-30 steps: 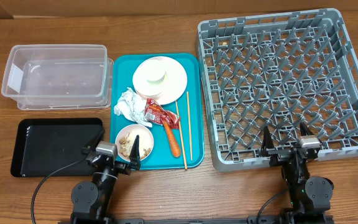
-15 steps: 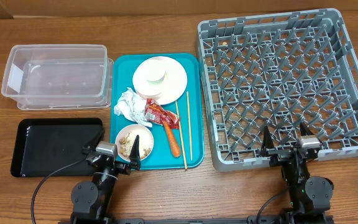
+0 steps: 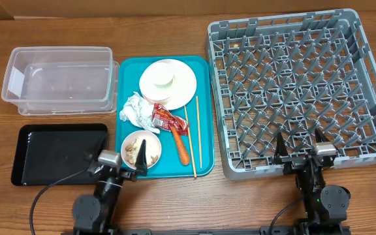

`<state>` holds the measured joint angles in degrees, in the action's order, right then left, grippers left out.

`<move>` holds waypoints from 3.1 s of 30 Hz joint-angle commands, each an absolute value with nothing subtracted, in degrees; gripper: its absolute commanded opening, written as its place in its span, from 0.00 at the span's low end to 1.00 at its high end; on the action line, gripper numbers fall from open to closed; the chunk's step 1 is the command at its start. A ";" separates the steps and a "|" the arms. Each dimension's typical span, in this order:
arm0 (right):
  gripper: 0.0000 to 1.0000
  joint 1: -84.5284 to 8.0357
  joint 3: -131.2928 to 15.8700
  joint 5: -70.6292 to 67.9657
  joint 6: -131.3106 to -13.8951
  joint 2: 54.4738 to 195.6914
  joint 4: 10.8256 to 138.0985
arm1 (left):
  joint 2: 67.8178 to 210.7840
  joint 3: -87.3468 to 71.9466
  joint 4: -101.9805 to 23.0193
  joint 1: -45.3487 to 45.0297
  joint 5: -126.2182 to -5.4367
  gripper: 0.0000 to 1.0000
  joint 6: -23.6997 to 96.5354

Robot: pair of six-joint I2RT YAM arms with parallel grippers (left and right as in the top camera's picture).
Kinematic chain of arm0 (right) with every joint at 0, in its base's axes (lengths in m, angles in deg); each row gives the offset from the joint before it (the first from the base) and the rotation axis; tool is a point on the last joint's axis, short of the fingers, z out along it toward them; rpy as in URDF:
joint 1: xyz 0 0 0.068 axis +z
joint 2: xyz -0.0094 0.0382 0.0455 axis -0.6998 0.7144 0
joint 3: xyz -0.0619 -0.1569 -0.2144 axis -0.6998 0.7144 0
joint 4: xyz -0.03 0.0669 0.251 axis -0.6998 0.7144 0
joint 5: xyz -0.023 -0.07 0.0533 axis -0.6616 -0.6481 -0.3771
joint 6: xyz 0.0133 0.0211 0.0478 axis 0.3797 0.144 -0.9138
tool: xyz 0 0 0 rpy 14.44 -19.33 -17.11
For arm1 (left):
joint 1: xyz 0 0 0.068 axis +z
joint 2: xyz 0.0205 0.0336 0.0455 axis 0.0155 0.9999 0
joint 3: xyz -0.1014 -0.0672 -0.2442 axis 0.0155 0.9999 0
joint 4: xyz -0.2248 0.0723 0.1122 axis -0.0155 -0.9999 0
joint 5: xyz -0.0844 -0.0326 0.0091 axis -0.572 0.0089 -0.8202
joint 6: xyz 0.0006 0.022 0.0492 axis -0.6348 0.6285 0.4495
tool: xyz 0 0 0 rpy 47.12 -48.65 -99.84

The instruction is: Sort waste into correct bins and load items into the dishwasher

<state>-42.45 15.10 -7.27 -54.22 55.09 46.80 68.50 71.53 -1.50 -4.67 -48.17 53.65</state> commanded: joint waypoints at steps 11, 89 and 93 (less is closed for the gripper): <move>1.00 -42.61 15.72 -7.13 -54.16 54.58 46.30 | 79.38 35.23 -34.16 -4.39 -51.97 1.00 54.90; 1.00 -42.61 15.72 -7.13 -54.18 54.58 46.30 | 150.02 20.28 -53.76 -22.90 -39.69 0.51 24.32; 1.00 -42.61 15.72 -7.13 -54.16 54.58 46.30 | 152.43 20.28 -50.75 -23.03 -39.73 0.52 28.76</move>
<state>-42.45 15.10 -7.24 -54.18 55.09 46.78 150.74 19.73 -52.08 -22.51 -39.27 25.11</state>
